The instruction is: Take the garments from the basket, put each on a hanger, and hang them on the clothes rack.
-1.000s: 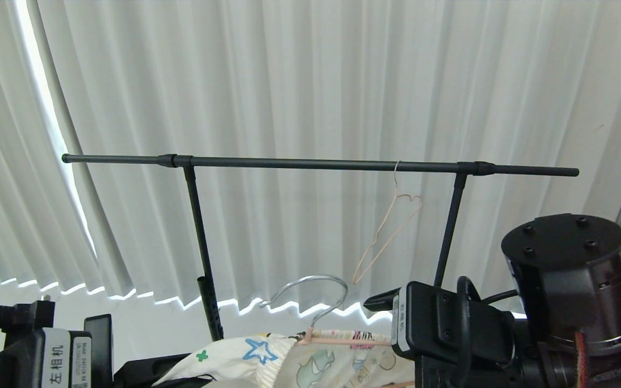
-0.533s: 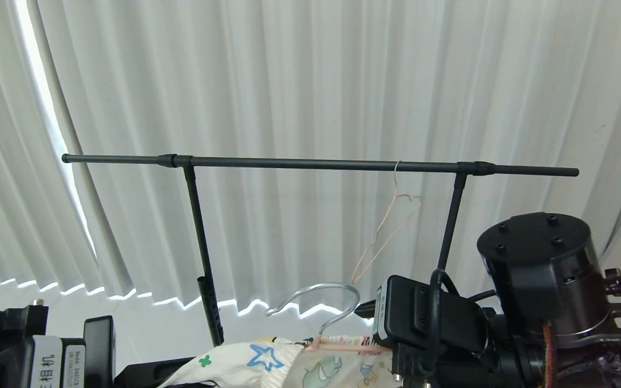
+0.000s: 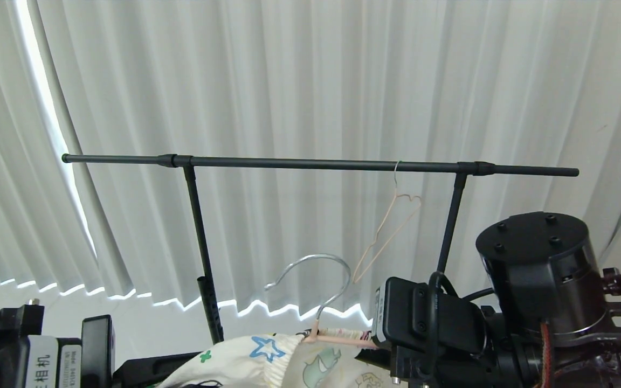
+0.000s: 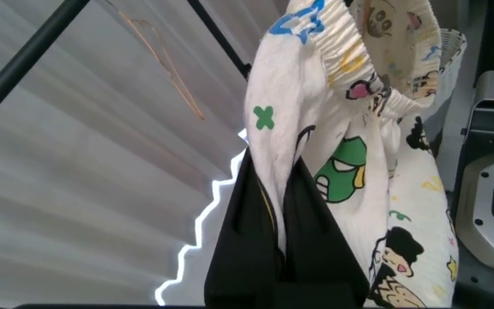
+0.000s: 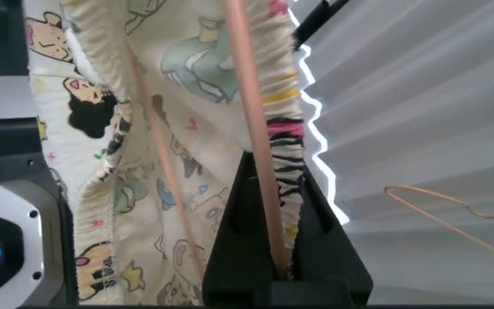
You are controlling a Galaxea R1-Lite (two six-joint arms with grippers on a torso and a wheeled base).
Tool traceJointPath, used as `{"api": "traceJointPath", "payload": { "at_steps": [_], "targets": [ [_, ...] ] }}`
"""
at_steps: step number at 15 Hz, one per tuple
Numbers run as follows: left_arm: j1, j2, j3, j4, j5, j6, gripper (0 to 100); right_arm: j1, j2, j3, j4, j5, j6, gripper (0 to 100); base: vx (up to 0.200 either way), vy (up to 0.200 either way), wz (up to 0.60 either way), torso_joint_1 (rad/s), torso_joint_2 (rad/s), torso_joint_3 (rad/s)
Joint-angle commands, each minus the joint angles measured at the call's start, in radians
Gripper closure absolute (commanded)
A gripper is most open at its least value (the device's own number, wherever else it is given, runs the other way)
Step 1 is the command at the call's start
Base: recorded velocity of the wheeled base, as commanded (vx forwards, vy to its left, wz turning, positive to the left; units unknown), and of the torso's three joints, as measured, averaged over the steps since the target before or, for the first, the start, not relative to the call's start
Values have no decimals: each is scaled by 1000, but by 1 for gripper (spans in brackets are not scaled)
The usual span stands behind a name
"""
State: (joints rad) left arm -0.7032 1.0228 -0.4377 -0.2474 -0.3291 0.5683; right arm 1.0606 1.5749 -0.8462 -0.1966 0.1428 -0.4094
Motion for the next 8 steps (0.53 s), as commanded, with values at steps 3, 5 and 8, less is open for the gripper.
{"api": "traceJointPath", "payload": {
  "at_steps": [3, 5, 8],
  "targets": [
    [4, 2, 8, 0, 5, -4, 0, -11, -23, 6, -1, 3, -62, 100, 0, 0, 0, 0, 0, 0],
    [7, -20, 20, 0, 7, -8, 0, -53, -53, 24, 0, 3, -94, 100, 0, 0, 0, 0, 0, 0],
    [90, -92, 99, 0, 21, -13, 0, -131, -115, 70, 0, 8, -140, 100, 0, 0, 0, 0, 0, 0]
  ]
}}
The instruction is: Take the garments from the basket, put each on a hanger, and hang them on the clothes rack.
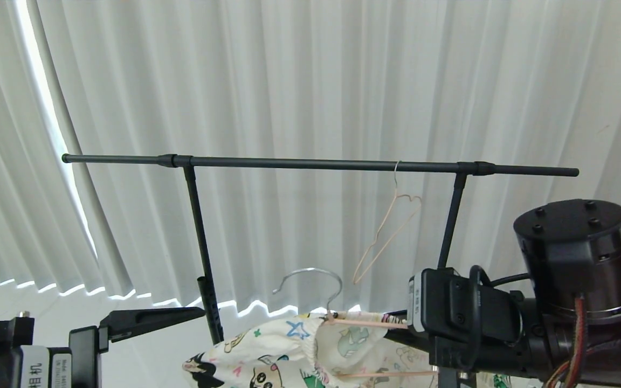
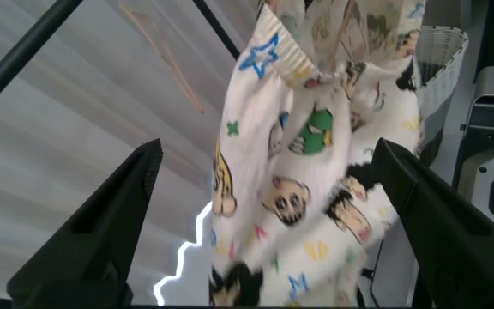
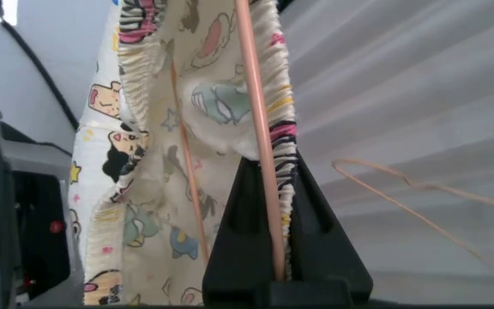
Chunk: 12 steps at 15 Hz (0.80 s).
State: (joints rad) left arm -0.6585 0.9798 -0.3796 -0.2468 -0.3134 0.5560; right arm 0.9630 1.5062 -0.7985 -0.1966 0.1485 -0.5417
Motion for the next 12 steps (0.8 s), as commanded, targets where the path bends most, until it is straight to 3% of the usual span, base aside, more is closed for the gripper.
{"api": "traceJointPath", "payload": {
  "at_steps": [1, 6, 9, 12],
  "targets": [
    [92, -82, 71, 0, 5, -2, 0, -52, -67, 33, 0, 3, -11, 100, 0, 0, 0, 0, 0, 0],
    [324, -155, 211, 0, 4, -149, 0, -69, -127, 39, -1, 16, -14, 100, 0, 0, 0, 0, 0, 0],
    [361, -64, 212, 1, 4, -153, 0, -67, -135, 35, -41, 71, -55, 100, 0, 0, 0, 0, 0, 0],
    [390, 46, 189, 0, 0, -154, 0, -47, -146, 27, -67, 75, -61, 100, 0, 0, 0, 0, 0, 0]
  ]
}}
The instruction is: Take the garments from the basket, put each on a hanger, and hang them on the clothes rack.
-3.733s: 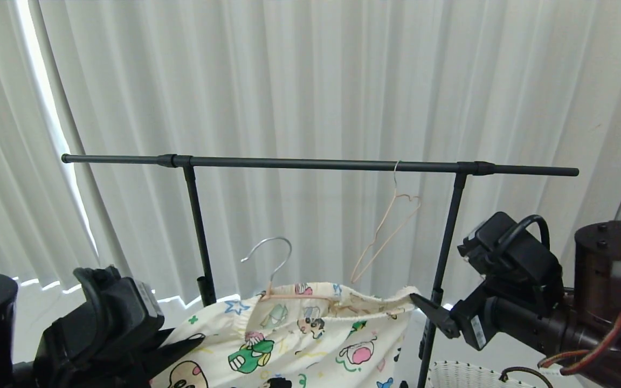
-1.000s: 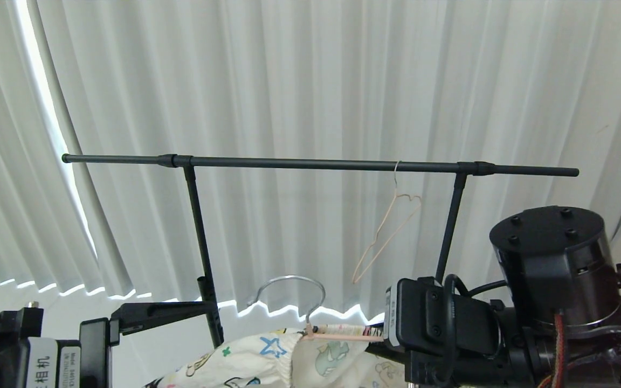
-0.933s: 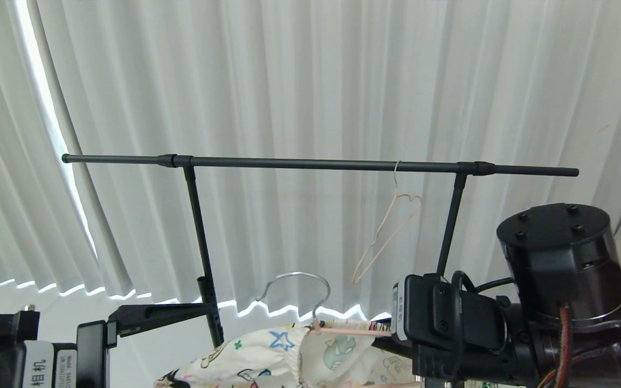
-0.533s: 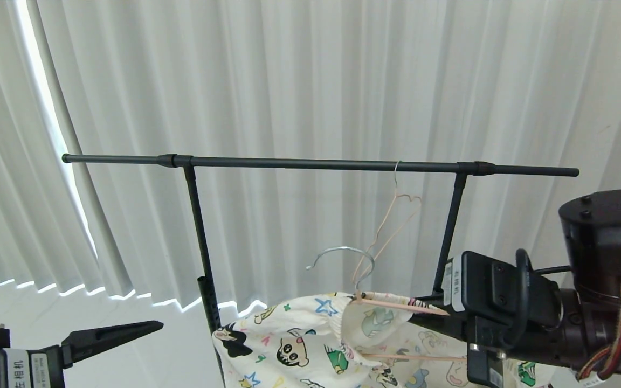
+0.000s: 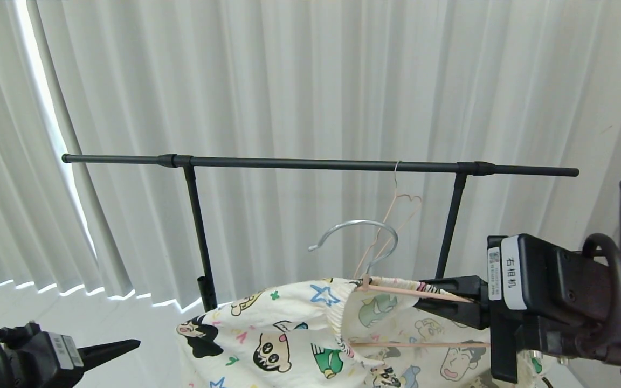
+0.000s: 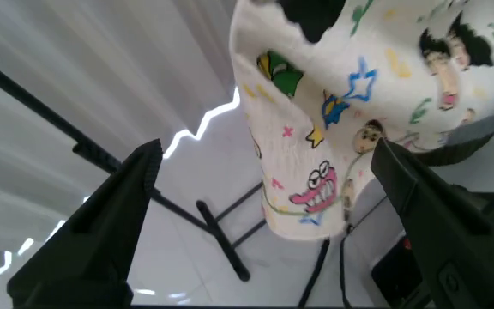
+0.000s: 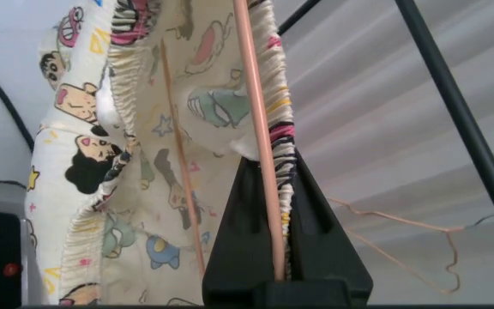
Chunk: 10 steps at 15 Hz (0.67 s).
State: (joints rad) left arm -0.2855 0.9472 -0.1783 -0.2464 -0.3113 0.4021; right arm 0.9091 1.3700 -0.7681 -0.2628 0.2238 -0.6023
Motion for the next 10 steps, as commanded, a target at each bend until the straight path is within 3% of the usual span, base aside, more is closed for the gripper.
{"api": "traceJointPath", "payload": {
  "at_steps": [1, 6, 7, 10],
  "targets": [
    [37, 119, -26, -1, -3, 0, 0, 20, -17, -4, -1, -1, -1, 100, 0, 0, 0, 0, 0, 0],
    [51, 171, -47, -1, -9, 3, 0, 53, -40, -5, -1, -3, -1, 100, 0, 0, 0, 0, 0, 0],
    [51, 171, -47, -1, -17, 3, 100, 53, -45, -7, -1, -3, -1, 100, 0, 0, 0, 0, 0, 0],
    [60, 183, -49, -1, -17, 0, 100, 51, -48, -5, -1, -6, 1, 100, 0, 0, 0, 0, 0, 0]
  ]
}}
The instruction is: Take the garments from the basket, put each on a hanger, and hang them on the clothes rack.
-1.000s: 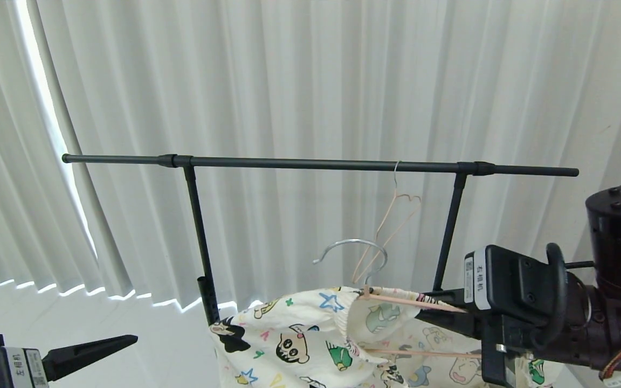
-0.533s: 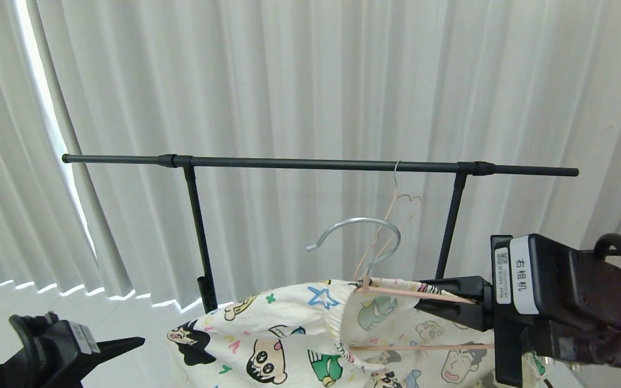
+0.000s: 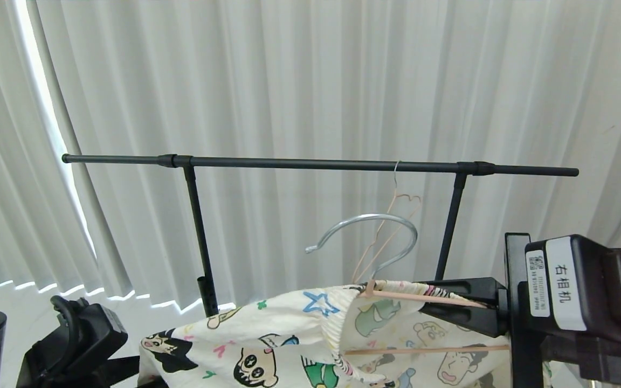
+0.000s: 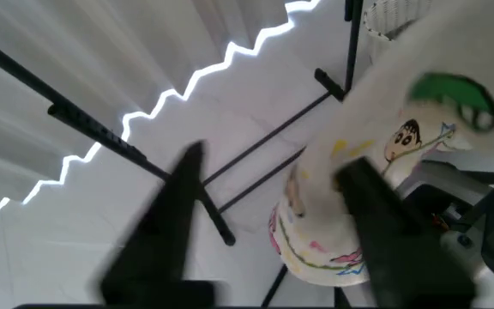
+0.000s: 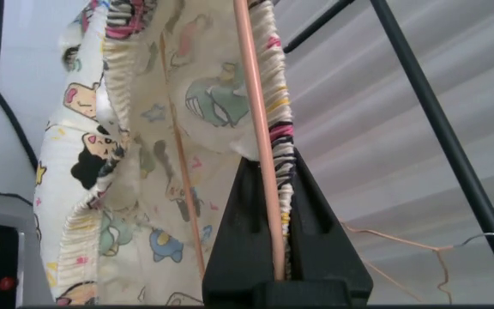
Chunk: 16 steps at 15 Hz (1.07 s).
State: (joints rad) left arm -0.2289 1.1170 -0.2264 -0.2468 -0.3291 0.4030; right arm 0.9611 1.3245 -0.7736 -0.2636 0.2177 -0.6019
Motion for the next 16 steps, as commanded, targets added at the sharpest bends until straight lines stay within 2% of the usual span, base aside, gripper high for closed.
{"api": "traceJointPath", "payload": {
  "at_steps": [1, 5, 8, 14, 15, 16],
  "targets": [
    [25, 24, -1, 0, 7, -1, 100, -1, -2, 0, -2, -3, -1, 100, 0, 0, 0, 0, 0, 0],
    [180, 99, -11, 0, 73, -1, 100, -5, -21, 0, -2, -6, 1, 100, 0, 0, 0, 0, 0, 0],
    [266, 122, -16, 0, 75, 0, 100, -31, -30, 2, -2, -18, 7, 100, 0, 0, 0, 0, 0, 0],
    [226, 83, -14, -8, 73, 7, 100, -53, -28, 0, -22, -21, 28, 100, 0, 0, 0, 0, 0, 0],
    [223, 75, -14, -9, 73, 7, 0, -53, -28, 0, -22, -21, 28, 100, 0, 0, 0, 0, 0, 0],
    [223, 72, -14, -11, 73, 7, 0, -53, -27, 2, -22, -21, 28, 100, 0, 0, 0, 0, 0, 0]
  ]
}}
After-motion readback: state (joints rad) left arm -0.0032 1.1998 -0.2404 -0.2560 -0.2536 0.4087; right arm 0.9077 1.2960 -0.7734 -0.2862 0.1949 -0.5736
